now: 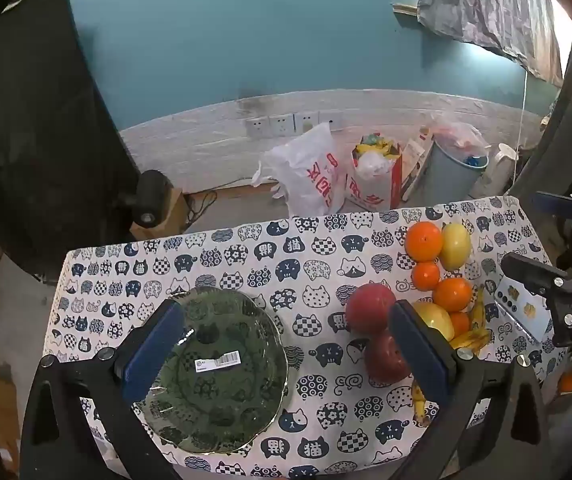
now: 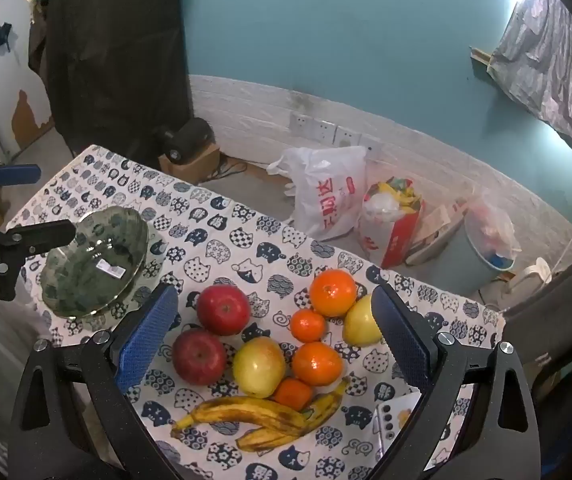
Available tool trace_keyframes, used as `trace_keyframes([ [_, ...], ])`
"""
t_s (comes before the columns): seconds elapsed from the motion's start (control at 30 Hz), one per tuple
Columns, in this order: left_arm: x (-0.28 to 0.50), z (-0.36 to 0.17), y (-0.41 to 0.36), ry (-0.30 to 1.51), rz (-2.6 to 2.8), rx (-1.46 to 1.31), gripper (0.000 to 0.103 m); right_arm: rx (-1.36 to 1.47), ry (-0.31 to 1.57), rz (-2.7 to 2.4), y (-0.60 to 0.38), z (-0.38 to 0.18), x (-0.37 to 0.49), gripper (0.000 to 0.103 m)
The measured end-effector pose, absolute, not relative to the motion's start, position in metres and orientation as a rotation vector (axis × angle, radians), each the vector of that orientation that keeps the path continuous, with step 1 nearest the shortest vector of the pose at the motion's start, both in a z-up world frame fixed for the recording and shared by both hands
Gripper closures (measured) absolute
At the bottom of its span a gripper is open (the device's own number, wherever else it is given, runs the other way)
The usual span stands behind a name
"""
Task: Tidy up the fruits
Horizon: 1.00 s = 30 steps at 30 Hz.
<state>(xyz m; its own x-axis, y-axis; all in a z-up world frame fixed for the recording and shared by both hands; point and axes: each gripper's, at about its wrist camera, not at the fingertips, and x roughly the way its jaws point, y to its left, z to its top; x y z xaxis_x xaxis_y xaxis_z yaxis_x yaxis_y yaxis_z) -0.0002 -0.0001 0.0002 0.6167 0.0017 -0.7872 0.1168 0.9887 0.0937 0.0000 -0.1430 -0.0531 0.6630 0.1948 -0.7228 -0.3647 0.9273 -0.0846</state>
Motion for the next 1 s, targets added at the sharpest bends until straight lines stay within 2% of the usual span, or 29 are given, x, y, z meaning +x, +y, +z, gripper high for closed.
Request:
trace_keyframes([
  [1.0,-0.0011,0.0039,0.0003,0.903,-0.101,0.114,0.0,-0.222,0.795,0.316,-0.1496,-0.0536,-0.0016,0.007],
])
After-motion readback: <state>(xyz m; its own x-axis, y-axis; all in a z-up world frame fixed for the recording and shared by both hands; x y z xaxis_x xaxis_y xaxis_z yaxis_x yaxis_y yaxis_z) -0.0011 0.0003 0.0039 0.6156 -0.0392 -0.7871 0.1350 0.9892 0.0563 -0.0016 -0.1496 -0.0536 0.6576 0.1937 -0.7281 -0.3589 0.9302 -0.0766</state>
